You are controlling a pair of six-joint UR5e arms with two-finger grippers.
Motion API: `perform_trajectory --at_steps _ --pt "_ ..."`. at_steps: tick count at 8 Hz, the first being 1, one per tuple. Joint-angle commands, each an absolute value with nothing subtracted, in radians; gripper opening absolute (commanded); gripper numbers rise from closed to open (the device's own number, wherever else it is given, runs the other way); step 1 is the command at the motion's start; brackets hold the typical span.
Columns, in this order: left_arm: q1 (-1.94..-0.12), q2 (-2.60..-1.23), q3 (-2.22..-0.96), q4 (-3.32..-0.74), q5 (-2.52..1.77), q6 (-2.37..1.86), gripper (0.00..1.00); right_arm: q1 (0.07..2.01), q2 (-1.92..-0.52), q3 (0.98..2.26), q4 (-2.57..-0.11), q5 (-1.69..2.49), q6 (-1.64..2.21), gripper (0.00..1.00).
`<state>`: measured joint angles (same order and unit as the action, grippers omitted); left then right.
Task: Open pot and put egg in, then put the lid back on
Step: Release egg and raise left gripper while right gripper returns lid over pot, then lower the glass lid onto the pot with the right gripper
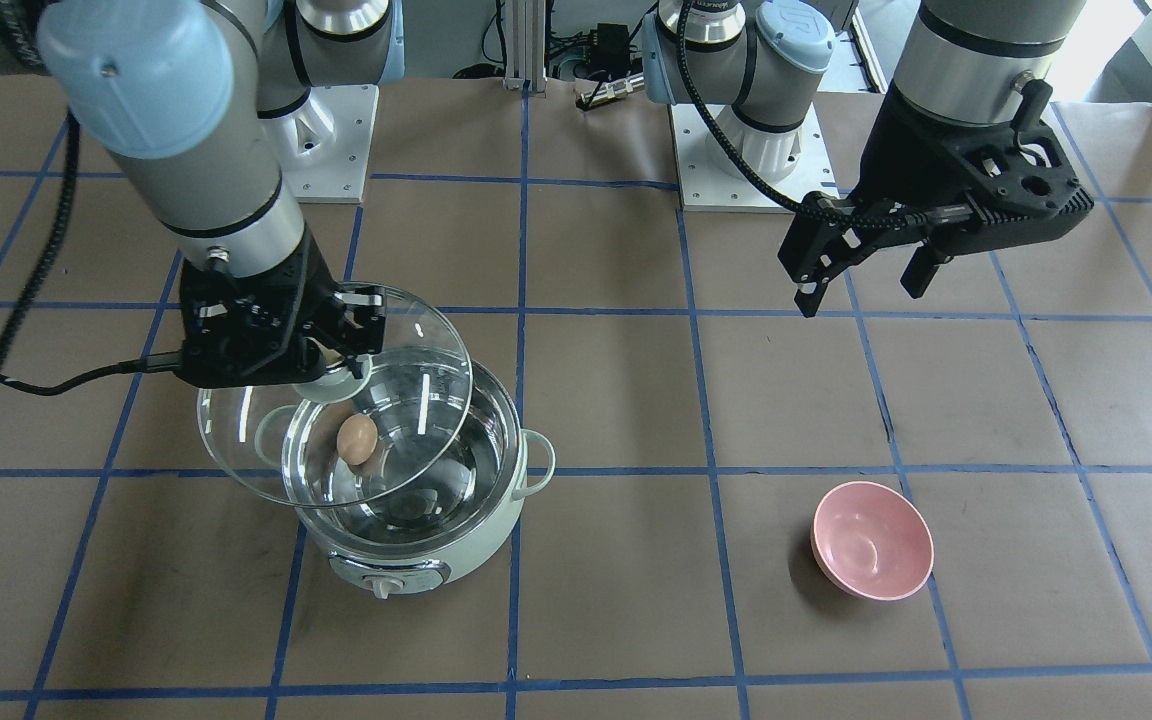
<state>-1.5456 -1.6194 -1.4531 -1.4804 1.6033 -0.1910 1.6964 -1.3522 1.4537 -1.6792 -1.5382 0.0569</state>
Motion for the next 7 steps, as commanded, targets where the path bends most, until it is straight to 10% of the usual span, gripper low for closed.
perform_trajectory --at_steps 1,7 --pt "-1.563 -1.611 -1.465 -1.493 1.615 -0.206 1.00 1.782 -1.275 1.454 -1.762 -1.539 0.132 0.00" --pt "-1.563 -1.629 -1.463 -1.454 1.615 -0.123 1.00 1.757 -1.250 1.496 -1.789 -1.532 0.084 0.00"
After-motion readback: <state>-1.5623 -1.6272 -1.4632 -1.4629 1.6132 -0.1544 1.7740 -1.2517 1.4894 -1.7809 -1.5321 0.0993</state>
